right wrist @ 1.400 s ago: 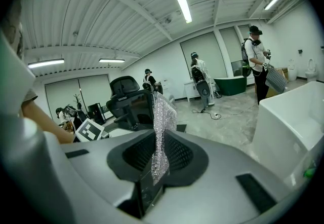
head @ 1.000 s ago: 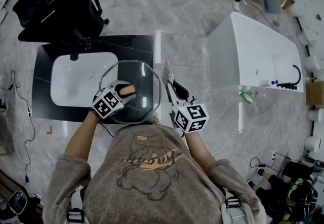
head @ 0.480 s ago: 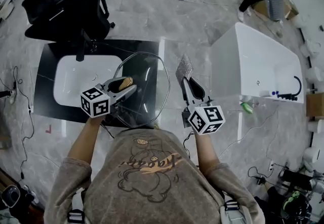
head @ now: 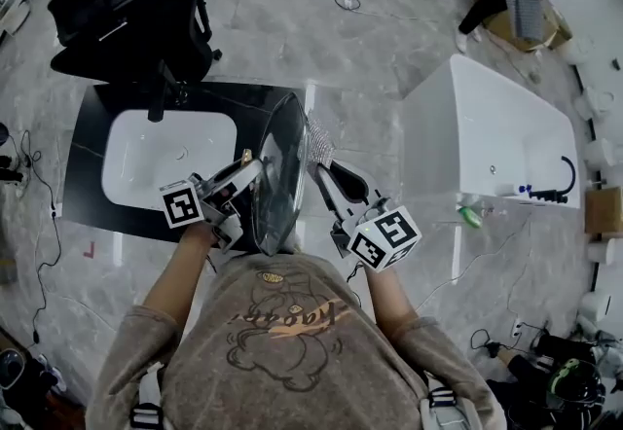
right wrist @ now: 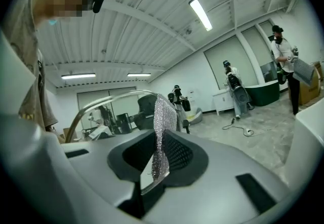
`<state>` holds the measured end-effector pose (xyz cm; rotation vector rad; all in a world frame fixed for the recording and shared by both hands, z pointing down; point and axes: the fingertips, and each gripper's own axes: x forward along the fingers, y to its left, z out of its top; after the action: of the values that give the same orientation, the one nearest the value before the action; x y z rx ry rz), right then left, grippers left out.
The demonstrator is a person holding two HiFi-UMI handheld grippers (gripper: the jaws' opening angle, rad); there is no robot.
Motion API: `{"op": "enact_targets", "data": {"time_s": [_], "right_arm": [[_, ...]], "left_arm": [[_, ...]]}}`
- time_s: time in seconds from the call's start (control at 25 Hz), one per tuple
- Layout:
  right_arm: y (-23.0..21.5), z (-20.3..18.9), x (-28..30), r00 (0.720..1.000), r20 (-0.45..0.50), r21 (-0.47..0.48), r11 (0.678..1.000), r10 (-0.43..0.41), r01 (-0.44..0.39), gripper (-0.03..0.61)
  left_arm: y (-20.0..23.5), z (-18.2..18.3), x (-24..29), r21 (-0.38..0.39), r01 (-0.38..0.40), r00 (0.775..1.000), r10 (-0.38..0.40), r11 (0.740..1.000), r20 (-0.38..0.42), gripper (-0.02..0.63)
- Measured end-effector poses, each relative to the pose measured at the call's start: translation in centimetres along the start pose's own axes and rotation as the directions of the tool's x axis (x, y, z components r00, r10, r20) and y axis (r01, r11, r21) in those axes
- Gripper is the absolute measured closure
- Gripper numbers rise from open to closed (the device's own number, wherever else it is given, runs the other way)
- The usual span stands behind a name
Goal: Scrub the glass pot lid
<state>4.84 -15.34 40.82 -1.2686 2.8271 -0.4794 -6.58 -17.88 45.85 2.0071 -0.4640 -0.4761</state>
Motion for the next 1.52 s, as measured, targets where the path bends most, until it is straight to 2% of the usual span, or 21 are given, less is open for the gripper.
{"op": "enact_targets", "data": {"time_s": [0.12, 0.28, 0.52, 0.72, 0.88, 1.16, 1.52], "right_arm": [[2.0, 1.1, 1.1, 0.998, 0.010, -0.027, 0.997, 0.069, -0.069, 0.509], [3.7, 2.0, 1.5, 0.991, 0.016, -0.033, 0.991, 0.133, -0.133, 0.509], [5.8, 3.0, 2.0, 0.978, 0.006, -0.063, 0.977, 0.207, -0.206, 0.509], [5.4, 3.1, 2.6, 0.977, 0.011, -0.061, 0.976, 0.211, -0.210, 0.509], [4.3, 2.7, 3.6, 0.980, -0.015, -0.080, 0.977, 0.197, -0.197, 0.509], [2.7, 1.5, 5.5, 0.982, -0.051, -0.087, 0.979, 0.182, -0.185, 0.509], [-0.1, -5.2, 8.3, 0.968, -0.213, -0.044, 0.989, 0.129, -0.141, 0.509]], "left_arm": [[0.0, -0.3, 0.2, -0.037, 0.024, 1.000, -0.023, 0.999, 0.014, 0.431], [0.0, -0.4, 0.3, -0.140, 0.067, 0.996, -0.058, 0.988, 0.068, 0.431], [-0.1, -0.8, 0.5, -0.152, 0.076, 0.997, -0.070, 0.985, 0.042, 0.431], [-0.4, -1.0, 0.7, -0.154, 0.097, 0.995, -0.096, 0.983, 0.014, 0.431], [-1.7, -1.6, 1.4, -0.141, 0.140, 0.989, -0.144, 0.980, -0.018, 0.431], [-3.0, -1.3, 2.0, -0.182, 0.198, 0.980, -0.199, 0.963, 0.012, 0.433], [-3.2, -0.1, 2.3, -0.215, 0.240, 0.971, -0.230, 0.947, 0.073, 0.433]]}}
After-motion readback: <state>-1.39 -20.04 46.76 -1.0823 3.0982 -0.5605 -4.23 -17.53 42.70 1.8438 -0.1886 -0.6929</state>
